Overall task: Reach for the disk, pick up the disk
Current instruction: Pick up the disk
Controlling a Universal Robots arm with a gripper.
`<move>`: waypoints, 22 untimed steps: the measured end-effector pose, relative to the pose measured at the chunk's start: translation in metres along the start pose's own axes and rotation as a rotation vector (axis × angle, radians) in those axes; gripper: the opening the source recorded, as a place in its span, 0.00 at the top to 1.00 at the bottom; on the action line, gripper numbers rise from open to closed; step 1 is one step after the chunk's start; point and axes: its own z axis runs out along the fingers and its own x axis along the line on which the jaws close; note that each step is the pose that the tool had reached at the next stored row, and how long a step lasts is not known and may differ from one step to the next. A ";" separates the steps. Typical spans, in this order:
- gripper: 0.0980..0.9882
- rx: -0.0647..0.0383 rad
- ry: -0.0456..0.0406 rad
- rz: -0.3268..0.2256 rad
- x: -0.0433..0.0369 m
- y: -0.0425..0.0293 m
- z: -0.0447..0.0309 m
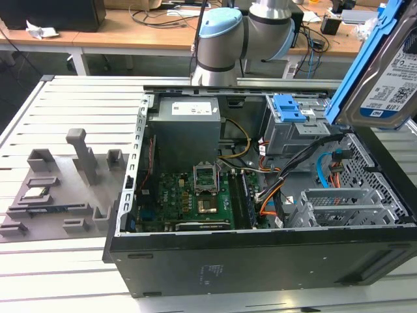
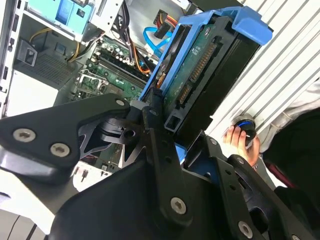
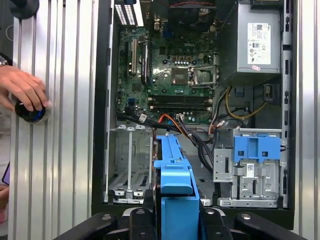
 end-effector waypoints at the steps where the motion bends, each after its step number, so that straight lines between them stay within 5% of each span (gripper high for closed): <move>1: 0.70 0.000 0.0002 0.000 0.0002 0.0000 0.0008; 8: 0.70 -0.001 -0.0011 0.033 0.0022 -0.0005 0.0134; 18: 0.70 -0.002 -0.0026 0.069 0.0281 -0.0008 0.0309; 22: 0.70 -0.003 -0.0030 0.081 0.0315 -0.0012 0.0438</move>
